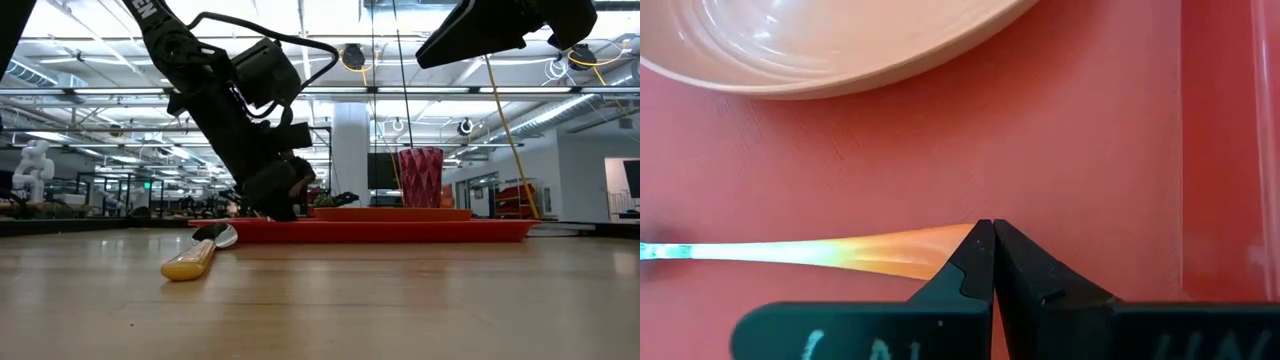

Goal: Pick and place plate/cup/fork/spoon on tray
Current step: Put the orange fork to the left side of the orange plate on the red serving tray

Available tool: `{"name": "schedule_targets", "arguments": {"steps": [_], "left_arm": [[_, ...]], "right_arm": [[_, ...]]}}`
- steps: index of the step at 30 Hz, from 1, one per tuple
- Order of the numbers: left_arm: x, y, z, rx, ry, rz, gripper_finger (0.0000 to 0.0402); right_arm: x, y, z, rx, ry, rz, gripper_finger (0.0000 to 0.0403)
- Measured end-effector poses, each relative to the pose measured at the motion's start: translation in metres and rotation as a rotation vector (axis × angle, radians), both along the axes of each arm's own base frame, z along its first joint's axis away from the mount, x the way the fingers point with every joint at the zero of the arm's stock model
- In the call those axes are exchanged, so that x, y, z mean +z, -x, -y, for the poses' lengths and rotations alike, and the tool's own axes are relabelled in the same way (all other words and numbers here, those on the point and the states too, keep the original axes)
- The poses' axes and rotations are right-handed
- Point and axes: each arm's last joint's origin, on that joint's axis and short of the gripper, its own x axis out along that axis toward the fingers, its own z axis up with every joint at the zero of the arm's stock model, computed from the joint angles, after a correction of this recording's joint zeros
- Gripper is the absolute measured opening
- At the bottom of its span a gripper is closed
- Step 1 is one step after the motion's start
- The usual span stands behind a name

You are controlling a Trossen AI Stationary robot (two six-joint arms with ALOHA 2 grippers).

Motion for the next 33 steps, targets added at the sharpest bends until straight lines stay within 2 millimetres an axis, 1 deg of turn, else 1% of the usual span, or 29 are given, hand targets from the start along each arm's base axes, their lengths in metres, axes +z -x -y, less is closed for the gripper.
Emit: {"name": "schedule_targets", "arguments": {"steps": [23, 30, 33], "left_arm": [[-0.0008, 0.0010, 0.0006, -0.001, 0.001, -0.014, 0.0003], [-0.0009, 0.0011, 0.0006, -0.002, 0.001, -0.014, 0.0018], [-0.0009, 0.0011, 0.0006, -0.002, 0.001, -0.014, 0.0018]], "right_arm": [[0.0001, 0.0000, 0.0000, 0.000, 0.000, 0.000, 0.0086], [0.0000, -0.0001, 0.0000, 0.000, 0.000, 0.000, 0.0086], [0.0001, 0.0000, 0.0000, 0.000, 0.000, 0.000, 0.0086]]}}
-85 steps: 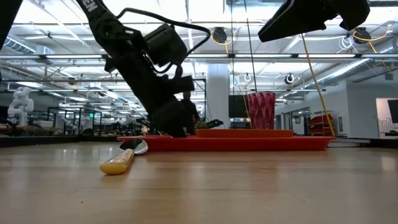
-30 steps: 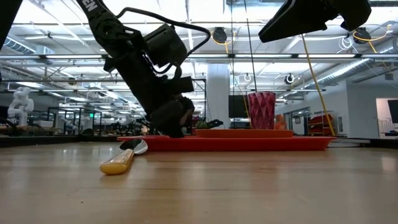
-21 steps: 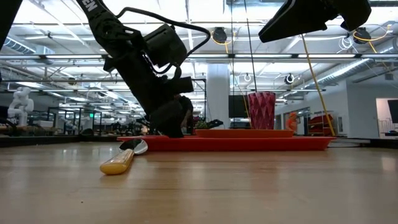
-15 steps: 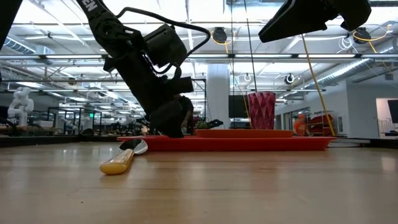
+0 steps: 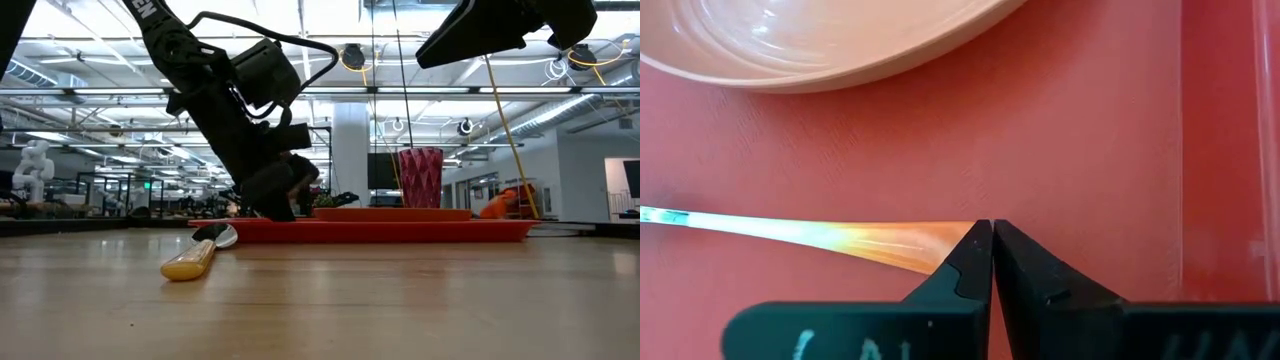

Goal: Pick and place plate/cup/fork/spoon on tray
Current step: Put the orange fork to the left side of the orange plate on the red serving tray, then adjust the red serving tray

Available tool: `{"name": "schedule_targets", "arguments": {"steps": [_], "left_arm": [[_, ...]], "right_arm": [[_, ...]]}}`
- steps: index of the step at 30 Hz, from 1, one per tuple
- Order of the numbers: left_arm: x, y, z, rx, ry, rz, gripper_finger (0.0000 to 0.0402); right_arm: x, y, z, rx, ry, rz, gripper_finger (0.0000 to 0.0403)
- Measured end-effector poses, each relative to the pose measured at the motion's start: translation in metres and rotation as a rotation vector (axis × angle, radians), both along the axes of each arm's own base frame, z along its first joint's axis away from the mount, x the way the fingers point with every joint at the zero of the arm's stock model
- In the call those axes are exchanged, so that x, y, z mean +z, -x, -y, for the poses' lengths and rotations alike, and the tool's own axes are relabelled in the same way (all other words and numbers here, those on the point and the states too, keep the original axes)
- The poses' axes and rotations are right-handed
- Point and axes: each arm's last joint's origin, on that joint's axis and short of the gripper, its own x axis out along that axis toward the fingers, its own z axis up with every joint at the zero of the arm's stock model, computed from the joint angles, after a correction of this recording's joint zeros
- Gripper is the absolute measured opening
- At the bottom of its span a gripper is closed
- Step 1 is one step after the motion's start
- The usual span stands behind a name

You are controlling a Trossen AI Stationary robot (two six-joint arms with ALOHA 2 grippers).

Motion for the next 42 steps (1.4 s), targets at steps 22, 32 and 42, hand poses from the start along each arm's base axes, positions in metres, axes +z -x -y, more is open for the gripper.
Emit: {"name": "schedule_targets", "arguments": {"steps": [22, 32, 42], "left_arm": [[0.044, 0.010, 0.033, -0.068, -0.023, 0.092, 0.0010], [0.045, 0.032, 0.115, -0.175, -0.001, 0.048, 0.0008], [0.060, 0.053, 0.170, -0.243, -0.017, 0.166, 0.0009]], "right_arm": [[-0.006, 0.005, 0.008, -0.067, -0.016, -0.036, 0.0086], [-0.017, 0.027, 0.065, -0.566, -0.318, -0.177, 0.0020], [0.000, 0.064, 0.107, -1.094, -0.545, -0.266, 0.0002]]}}
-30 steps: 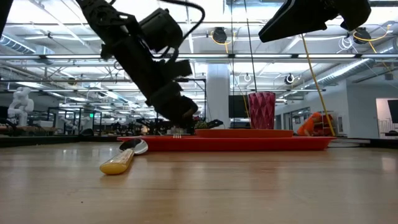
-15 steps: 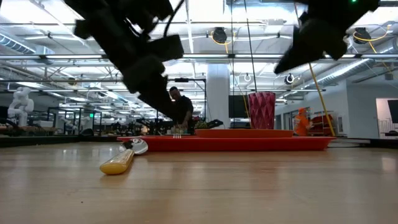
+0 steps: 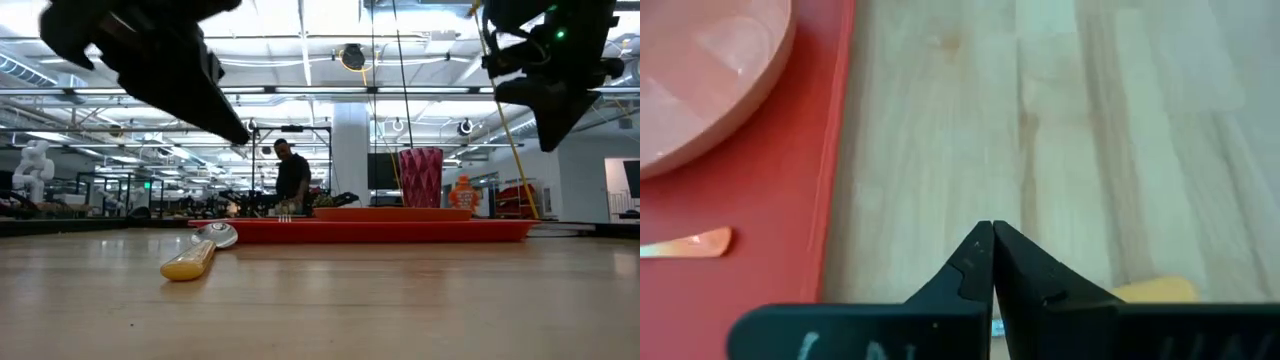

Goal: Pick and place plate/cup/fork/spoon on tray
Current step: Adjust the red serving tray

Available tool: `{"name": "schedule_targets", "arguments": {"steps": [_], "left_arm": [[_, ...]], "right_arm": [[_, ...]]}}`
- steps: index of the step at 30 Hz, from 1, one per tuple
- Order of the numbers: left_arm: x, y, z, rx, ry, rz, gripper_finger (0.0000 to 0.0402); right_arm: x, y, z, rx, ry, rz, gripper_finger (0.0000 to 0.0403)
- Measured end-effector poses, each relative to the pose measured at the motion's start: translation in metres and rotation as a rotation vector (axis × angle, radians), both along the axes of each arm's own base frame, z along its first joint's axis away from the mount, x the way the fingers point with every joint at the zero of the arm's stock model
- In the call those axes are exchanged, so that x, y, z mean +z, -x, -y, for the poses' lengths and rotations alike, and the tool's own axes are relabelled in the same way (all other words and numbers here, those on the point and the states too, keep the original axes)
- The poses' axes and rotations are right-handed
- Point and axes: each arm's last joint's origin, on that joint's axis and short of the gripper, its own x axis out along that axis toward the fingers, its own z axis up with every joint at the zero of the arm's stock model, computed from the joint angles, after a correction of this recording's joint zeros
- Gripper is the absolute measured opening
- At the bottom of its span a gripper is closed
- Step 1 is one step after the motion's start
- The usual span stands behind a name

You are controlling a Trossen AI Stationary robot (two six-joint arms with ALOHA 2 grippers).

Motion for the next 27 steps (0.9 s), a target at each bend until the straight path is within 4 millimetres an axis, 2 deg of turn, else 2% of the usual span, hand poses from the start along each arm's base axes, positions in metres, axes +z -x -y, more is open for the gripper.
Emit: {"name": "schedule_targets", "arguments": {"steps": [7, 14, 21, 27], "left_arm": [[0.001, 0.016, 0.036, -0.056, -0.015, 0.072, 0.0008], [0.003, 0.033, 0.060, -0.044, 0.023, 0.124, 0.0010], [0.001, 0.041, 0.078, -0.061, 0.067, 0.173, 0.0010], [-0.005, 0.042, 0.083, -0.063, 0.062, 0.176, 0.0005]], "right_arm": [[-0.009, 0.009, 0.021, -0.067, -0.102, -0.057, 0.0001], [-0.031, 0.019, 0.039, -0.098, -0.175, -0.065, 0.0001], [-0.054, 0.015, 0.054, -0.068, -0.202, 0.013, 0.0000], [-0.067, 0.015, 0.070, -0.081, -0.202, 0.062, 0.0000]]}}
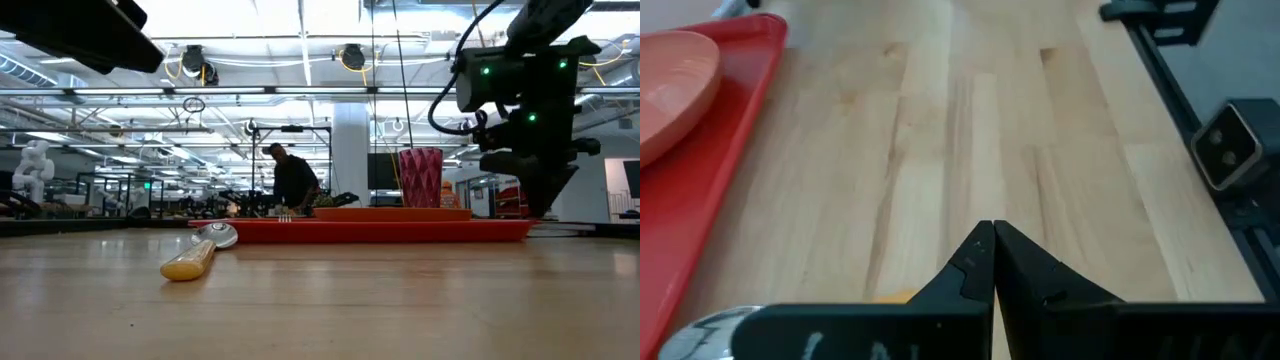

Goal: Pick and place plate/cup/fork/spoon on tray
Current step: Adjust the red serving tray

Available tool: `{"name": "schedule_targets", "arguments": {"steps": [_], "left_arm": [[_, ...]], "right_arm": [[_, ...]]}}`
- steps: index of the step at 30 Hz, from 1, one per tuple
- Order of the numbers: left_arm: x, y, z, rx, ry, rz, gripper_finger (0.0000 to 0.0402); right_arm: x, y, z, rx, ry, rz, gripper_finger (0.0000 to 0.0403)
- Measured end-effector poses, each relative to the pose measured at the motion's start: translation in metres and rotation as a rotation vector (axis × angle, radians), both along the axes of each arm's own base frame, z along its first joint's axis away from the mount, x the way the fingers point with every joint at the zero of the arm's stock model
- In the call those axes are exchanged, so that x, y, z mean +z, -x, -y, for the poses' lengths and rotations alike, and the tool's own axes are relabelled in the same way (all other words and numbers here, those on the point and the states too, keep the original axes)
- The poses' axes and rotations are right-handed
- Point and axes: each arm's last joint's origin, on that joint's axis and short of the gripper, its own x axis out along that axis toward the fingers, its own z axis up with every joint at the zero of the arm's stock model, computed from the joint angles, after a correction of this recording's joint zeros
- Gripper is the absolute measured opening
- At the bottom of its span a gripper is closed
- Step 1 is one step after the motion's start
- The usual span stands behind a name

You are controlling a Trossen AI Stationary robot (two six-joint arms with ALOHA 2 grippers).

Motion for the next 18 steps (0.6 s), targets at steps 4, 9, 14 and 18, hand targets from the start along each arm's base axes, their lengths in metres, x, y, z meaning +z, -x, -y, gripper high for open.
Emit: {"name": "schedule_targets", "arguments": {"steps": [4, 9, 14, 18], "left_arm": [[0.000, -0.001, -0.002, 0.028, -0.005, 0.009, 0.0017], [0.000, -0.002, -0.003, 0.023, -0.019, 0.009, 0.0020], [-0.001, -0.003, -0.005, 0.028, -0.035, -0.003, 0.0021], [-0.002, -0.004, -0.009, 0.038, -0.051, -0.017, 0.0021]], "right_arm": [[-0.005, 0.005, 0.007, -0.019, -0.004, -0.024, 0.0000], [-0.013, 0.008, 0.013, -0.038, -0.006, -0.005, 0.0000], [-0.021, 0.007, 0.014, -0.034, 0.000, 0.051, 0.0000], [-0.022, 0.004, 0.014, -0.017, 0.000, 0.085, 0.0000]]}}
